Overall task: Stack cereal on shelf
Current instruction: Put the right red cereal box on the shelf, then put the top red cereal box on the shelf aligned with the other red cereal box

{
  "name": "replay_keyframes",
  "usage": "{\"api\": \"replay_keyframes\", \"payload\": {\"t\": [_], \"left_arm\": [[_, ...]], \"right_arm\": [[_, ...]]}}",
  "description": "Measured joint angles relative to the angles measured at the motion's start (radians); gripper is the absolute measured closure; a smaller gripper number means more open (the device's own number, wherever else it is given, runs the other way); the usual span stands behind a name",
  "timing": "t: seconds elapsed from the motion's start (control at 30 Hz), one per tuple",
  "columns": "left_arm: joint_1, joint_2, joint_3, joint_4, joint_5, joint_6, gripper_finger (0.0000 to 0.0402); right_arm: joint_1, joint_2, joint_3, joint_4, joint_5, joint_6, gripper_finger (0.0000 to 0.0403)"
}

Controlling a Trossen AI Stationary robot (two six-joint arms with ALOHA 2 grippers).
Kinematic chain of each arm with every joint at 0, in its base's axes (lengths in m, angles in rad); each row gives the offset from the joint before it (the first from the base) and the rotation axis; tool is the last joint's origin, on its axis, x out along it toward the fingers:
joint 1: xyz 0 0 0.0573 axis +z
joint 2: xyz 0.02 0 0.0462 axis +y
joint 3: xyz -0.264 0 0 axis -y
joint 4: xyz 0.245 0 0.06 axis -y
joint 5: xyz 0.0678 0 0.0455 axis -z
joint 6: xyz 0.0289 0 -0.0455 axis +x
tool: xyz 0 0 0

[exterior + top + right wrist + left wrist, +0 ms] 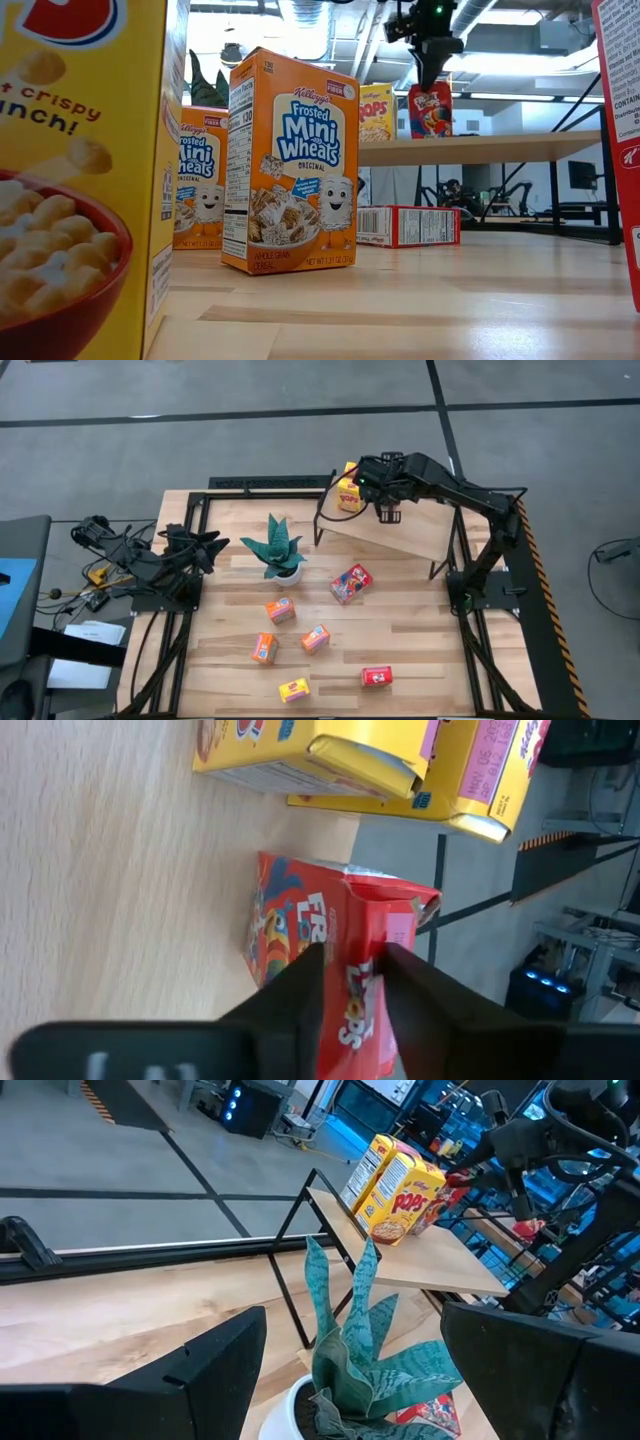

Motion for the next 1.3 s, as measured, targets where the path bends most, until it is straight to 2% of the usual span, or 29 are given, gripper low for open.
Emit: {"api": "replay_keyframes", "payload": {"t": [0.2, 0.37, 0.5, 0.8, 0.97, 1.03, 1.2, 1.3], "left_arm": [[0.0, 0.0, 0.0, -0.002, 0.0, 0.0, 0.0109], [0.0, 0.0, 0.0, -0.002, 0.0, 0.0, 0.0109], [0.0, 0.0, 0.0, -0.003, 0.0, 0.0, 0.0109], [0.0, 0.0, 0.0, -0.007, 0.0, 0.0, 0.0109], [0.0, 0.0, 0.0, -0.006, 0.001, 0.0, 0.0109], [0.0, 0.0, 0.0, -0.007, 0.002, 0.0, 0.0109], [0.0, 0.0, 0.0, -0.007, 0.003, -0.001, 0.0109], [0.0, 0.0, 0.0, -0.007, 0.003, -0.01, 0.0109]], "right_arm": [[0.0, 0.0, 0.0, 0.0, 0.0, 0.0, 0.0221], [-0.001, -0.002, 0.0, 0.0, -0.003, 0.005, 0.0196], [-0.005, -0.005, 0.014, 0.001, -0.003, 0.013, 0.0186], [-0.026, -0.006, 0.148, -0.003, -0.018, 0.022, 0.0169], [-0.05, -0.007, 0.218, -0.045, -0.024, 0.125, 0.0172], [-0.074, -0.015, 0.224, -0.083, -0.066, 0.175, 0.0175], [-0.131, -0.062, 0.224, -0.144, -0.273, 0.286, 0.0175], [-0.123, -0.113, 0.224, -0.144, -0.398, 0.327, 0.0174]]}}
